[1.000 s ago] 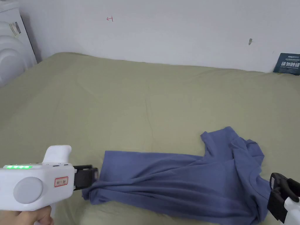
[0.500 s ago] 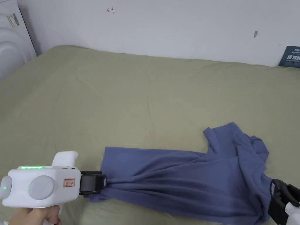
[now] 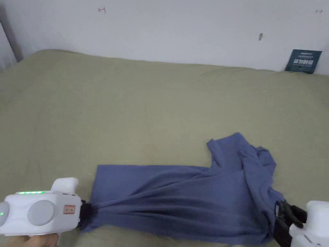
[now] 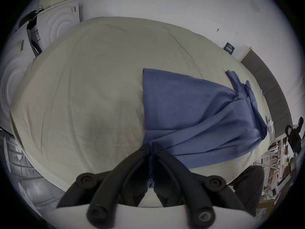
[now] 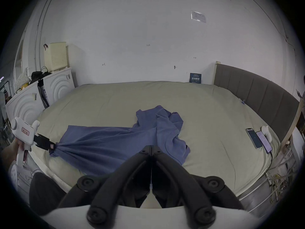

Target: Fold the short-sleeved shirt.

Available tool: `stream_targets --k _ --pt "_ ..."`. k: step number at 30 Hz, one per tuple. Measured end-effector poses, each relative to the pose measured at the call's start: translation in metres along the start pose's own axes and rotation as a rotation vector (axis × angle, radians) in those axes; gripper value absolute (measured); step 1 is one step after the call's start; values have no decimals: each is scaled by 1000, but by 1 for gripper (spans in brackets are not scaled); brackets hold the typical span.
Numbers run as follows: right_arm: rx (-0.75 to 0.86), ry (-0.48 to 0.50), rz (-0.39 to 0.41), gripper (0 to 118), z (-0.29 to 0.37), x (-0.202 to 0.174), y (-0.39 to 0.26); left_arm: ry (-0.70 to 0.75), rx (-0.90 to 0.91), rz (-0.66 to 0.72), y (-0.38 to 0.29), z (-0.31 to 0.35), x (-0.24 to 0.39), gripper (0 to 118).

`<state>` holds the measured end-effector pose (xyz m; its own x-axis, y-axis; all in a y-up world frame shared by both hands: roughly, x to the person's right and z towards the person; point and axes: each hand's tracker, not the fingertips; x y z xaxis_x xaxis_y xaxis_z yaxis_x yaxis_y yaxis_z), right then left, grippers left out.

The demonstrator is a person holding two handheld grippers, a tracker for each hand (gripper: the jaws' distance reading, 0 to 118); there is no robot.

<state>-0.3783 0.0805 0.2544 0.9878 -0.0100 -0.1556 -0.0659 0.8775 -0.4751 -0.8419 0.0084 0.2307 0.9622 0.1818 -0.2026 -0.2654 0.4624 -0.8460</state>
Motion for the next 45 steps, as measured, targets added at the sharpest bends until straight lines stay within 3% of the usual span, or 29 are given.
stream_targets --k 7,15,19,23,24,25,26,27,28,32,36,39,42,43,45 --pt "-63 -17 24 3 -35 26 12 3 16 -11 -7 8 10 3" --pt "-211 -17 44 3 -138 73 53 -13 12 -24 -6 12 11 3" --pt "-269 5 100 3 -194 76 82 -18 10 -24 -4 11 9 3" --pt "-293 40 89 7 -257 70 110 -23 10 -18 -2 7 6 3" --pt "-299 46 86 15 -274 69 117 -23 11 -15 -2 7 6 3" --pt "-332 50 93 39 -292 66 123 -22 11 -17 -1 7 6 3" --pt "-366 49 104 85 -309 62 127 -22 8 -20 0 6 7 3" --pt "-372 45 112 107 -324 61 130 -24 7 -21 1 1 -3 3" --pt "-412 51 127 112 -340 60 131 -24 4 -25 2 -1 -6 3" --pt "-507 61 120 112 -386 57 129 -19 -3 -42 5 -4 -2 3" --pt "-623 -3 220 112 -424 54 104 -13 -8 -51 7 -8 -2 3" --pt "-617 -2 145 116 -433 58 100 -14 -13 -48 7 -12 -5 3" --pt "-638 2 194 112 -425 53 110 -17 -13 -36 7 -13 -6 3" --pt "-650 64 146 101 -418 54 115 -16 -14 -33 7 -13 -6 3" --pt "-601 107 186 47 -397 43 123 -13 -12 -29 7 -12 -6 3"
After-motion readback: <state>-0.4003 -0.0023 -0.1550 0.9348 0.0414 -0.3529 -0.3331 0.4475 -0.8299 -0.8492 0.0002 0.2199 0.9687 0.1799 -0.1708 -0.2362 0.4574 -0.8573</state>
